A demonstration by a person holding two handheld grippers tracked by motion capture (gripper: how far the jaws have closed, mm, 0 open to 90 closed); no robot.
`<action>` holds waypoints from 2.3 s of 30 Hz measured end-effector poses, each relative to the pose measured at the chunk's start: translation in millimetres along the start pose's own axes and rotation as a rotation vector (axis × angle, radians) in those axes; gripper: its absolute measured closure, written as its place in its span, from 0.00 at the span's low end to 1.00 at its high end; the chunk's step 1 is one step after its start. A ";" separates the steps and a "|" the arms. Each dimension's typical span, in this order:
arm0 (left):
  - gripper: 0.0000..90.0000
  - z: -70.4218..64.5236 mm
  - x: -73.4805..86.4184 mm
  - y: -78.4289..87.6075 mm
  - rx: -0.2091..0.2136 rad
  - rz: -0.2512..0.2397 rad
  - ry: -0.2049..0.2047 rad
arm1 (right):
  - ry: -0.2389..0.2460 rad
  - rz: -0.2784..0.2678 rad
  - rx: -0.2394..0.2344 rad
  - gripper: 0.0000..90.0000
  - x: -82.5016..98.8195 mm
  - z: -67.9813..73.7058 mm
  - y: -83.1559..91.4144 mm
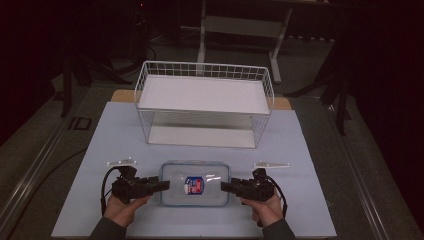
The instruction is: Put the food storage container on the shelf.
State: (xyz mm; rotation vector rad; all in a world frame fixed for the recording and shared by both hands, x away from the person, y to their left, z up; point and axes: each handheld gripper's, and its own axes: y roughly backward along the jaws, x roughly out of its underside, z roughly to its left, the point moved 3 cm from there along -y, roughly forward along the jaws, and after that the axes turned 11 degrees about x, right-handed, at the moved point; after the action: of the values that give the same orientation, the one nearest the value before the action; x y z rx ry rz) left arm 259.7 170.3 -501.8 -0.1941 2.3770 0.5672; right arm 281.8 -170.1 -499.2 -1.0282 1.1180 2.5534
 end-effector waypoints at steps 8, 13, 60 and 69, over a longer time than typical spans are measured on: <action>0.54 -4.1 -2.5 1.2 -0.005 -0.013 -0.028 | 0.022 -0.026 0.000 0.57 -2.7 1.6 3.7; 0.54 -6.3 -4.2 2.4 -0.003 -0.024 -0.050 | 0.040 -0.041 0.002 0.57 -4.2 3.2 5.4; 0.54 -39.9 -37.1 12.1 -0.004 -0.106 -0.215 | 0.176 -0.201 0.012 0.57 -36.7 21.2 39.6; 0.54 -46.3 -50.0 16.9 -0.007 -0.118 -0.237 | 0.191 -0.220 0.011 0.57 -48.2 25.5 44.3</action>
State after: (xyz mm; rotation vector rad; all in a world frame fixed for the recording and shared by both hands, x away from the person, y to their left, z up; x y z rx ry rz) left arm 265.8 164.1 -432.2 -0.2536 2.1198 0.5128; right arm 286.5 -178.0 -429.6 -1.3347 0.9970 2.3148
